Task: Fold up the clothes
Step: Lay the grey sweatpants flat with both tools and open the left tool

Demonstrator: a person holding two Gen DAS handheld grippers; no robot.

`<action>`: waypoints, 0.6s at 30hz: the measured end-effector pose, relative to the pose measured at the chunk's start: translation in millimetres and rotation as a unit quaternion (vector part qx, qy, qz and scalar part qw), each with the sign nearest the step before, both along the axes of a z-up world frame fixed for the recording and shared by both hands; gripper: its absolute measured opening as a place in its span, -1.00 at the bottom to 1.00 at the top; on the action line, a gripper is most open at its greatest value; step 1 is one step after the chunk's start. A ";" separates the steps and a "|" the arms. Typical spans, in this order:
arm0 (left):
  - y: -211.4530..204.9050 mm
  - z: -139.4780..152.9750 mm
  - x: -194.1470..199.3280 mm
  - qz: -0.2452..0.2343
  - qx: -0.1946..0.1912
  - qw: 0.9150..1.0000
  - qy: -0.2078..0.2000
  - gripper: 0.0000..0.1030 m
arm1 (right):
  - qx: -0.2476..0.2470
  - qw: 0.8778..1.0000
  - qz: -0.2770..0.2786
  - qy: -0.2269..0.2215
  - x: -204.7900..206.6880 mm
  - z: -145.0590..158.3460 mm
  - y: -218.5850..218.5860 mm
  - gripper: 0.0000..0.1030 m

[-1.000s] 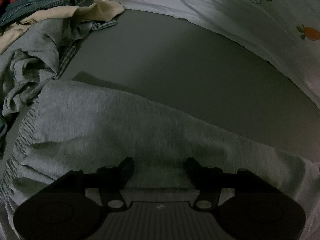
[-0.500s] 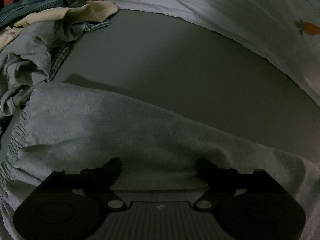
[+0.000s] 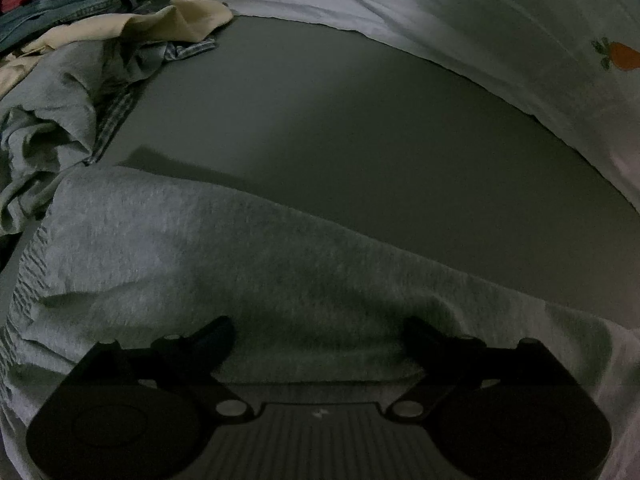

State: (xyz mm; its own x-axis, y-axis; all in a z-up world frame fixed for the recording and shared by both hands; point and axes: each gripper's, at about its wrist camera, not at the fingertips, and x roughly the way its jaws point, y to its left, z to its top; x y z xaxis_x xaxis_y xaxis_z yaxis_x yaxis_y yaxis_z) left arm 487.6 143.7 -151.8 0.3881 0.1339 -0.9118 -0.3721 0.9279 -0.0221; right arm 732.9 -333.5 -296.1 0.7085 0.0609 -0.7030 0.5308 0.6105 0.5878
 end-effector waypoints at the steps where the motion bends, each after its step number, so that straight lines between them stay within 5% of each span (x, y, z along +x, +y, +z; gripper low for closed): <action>1: 2.3 1.8 -1.5 0.005 -0.007 1.000 0.000 0.73 | -0.002 1.000 -0.004 -0.008 -7.3 9.7 -1.9 -0.98; 8: 13.5 26.6 -34.5 0.012 -0.052 0.998 -0.021 0.64 | 0.034 0.986 -0.041 -0.159 -100.6 115.8 -38.4 -0.98; 11: 19.2 29.1 -51.8 0.021 -0.082 0.996 -0.017 0.63 | 0.029 0.993 -0.070 -0.096 -121.6 128.4 -61.4 -0.98; 15: 25.0 35.8 -80.5 0.040 -0.127 0.991 -0.018 0.63 | 0.010 0.976 -0.054 -0.210 -176.7 186.4 -61.9 -0.98; 18: 23.6 33.2 -101.6 0.041 -0.219 0.975 -0.007 0.63 | 0.006 0.984 -0.071 -0.162 -188.1 198.0 -71.7 -0.98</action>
